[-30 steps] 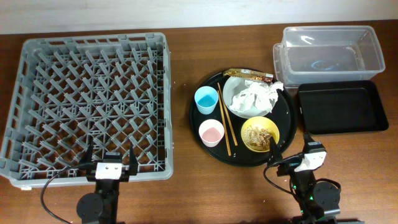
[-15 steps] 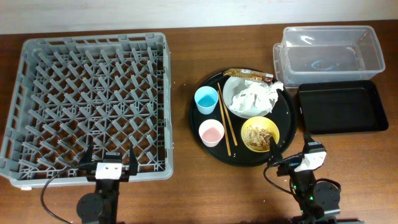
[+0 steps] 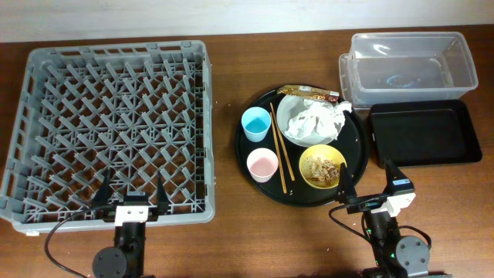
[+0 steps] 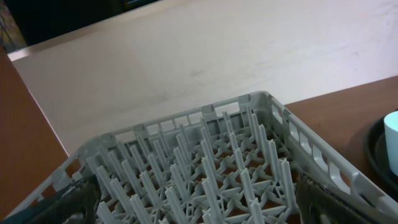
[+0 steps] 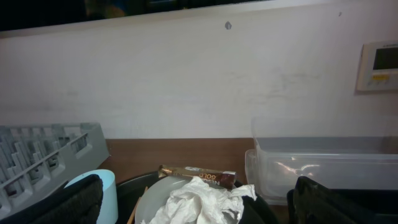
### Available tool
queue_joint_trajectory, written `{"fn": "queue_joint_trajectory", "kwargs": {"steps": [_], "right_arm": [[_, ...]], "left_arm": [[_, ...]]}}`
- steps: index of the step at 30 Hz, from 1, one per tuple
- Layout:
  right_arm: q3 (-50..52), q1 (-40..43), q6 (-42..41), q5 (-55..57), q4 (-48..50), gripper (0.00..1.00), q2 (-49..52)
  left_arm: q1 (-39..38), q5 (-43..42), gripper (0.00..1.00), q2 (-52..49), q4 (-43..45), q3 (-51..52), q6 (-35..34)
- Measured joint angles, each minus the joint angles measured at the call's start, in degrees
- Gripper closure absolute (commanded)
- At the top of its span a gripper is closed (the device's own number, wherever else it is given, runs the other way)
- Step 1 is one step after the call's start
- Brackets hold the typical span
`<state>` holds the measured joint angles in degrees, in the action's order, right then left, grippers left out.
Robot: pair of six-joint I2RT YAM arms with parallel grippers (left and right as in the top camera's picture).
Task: Sort waste into correct bins and load items into the dishwasher rack
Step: 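Move the right gripper to the tissue and wrapper on the white plate, then grasp the crumpled tissue and drop it into the clear bin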
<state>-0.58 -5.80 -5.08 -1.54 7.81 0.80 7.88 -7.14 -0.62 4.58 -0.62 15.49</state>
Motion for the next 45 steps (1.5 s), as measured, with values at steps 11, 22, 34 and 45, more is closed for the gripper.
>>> {"fn": "queue_joint_trajectory", "kwargs": {"steps": [11, 22, 34, 45], "right_arm": [[-3.1, 0.0, 4.4, -1.7, 0.8, 0.02, 0.0], [-47.1, -0.1, 9.5, -10.9, -24.2, 0.02, 38.9], [-81.5, -0.2, 9.3, -12.9, -50.9, 0.0, 85.4], [-81.9, -3.9, -5.5, -1.4, -43.6, 0.23, 116.2]], "left_arm": [[0.0, 0.0, 0.0, 0.0, 3.7, -2.3, 0.0], [0.0, -0.5, 0.0, -24.1, -7.8, -31.3, 0.0], [-0.1, -5.0, 0.0, -67.8, -45.7, -69.7, 0.0], [-0.1, -5.1, 0.0, -81.7, -45.8, -70.0, 0.0]]}}
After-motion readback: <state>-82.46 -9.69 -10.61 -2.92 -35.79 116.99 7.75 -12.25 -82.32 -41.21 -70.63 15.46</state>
